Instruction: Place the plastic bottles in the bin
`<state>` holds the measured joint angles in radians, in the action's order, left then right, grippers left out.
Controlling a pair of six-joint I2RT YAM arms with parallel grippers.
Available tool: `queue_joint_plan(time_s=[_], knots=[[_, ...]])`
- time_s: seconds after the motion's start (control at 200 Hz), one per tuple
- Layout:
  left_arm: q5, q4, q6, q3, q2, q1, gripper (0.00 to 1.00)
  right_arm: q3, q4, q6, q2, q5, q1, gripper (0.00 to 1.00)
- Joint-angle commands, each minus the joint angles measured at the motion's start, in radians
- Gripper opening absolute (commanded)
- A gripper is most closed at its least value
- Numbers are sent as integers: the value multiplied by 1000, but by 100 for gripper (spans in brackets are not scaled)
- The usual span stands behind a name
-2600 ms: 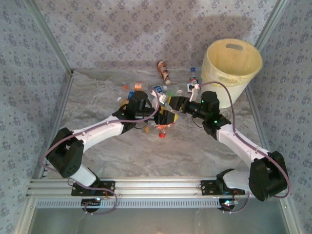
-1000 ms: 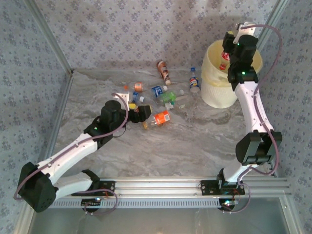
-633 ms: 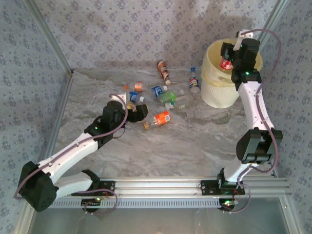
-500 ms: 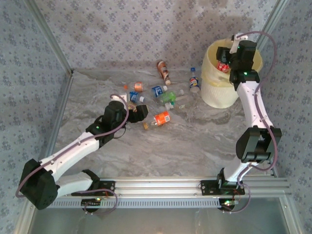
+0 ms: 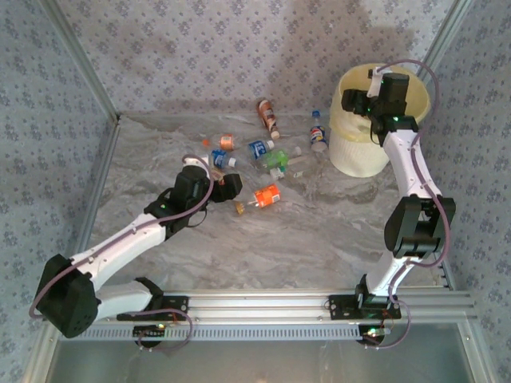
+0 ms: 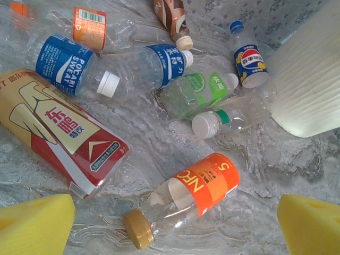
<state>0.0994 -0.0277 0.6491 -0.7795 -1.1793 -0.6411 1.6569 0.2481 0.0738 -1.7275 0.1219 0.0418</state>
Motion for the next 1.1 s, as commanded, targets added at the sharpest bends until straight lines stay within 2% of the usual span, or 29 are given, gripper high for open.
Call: queue_joint_plan(time_s=[0.0,0.1,0.2,0.32,0.37,0.55,0.65,0.764,0.944,1.094], knots=[[20,-8,20,-6,-18,9,98,10,11,9,45,25,2,82],[1,-8,11,-10,-47,11,98,8,10,19,76,26,2,83],[-58,-29,-63,-36,-95,13,98,-8,-7,37,121,24,2,86],[-124,-85,-192,-84,-155,10,98,-47,-44,51,192,38,1,94],[-142,-104,-246,-100,-175,5,98,-72,-56,64,224,54,1,100],[-250,-57,-394,-85,-208,-11,98,-190,-84,121,360,76,-3,100],[-245,-52,-489,-79,-218,-30,98,-291,-114,164,462,114,-6,100],[-233,-120,-577,-119,-244,-32,98,-417,-146,228,579,139,-14,100],[-202,-250,-749,-194,-319,-52,98,-637,-220,300,736,286,-18,100],[-184,-317,-859,-256,-395,-65,96,-762,-198,329,809,249,-19,100]])
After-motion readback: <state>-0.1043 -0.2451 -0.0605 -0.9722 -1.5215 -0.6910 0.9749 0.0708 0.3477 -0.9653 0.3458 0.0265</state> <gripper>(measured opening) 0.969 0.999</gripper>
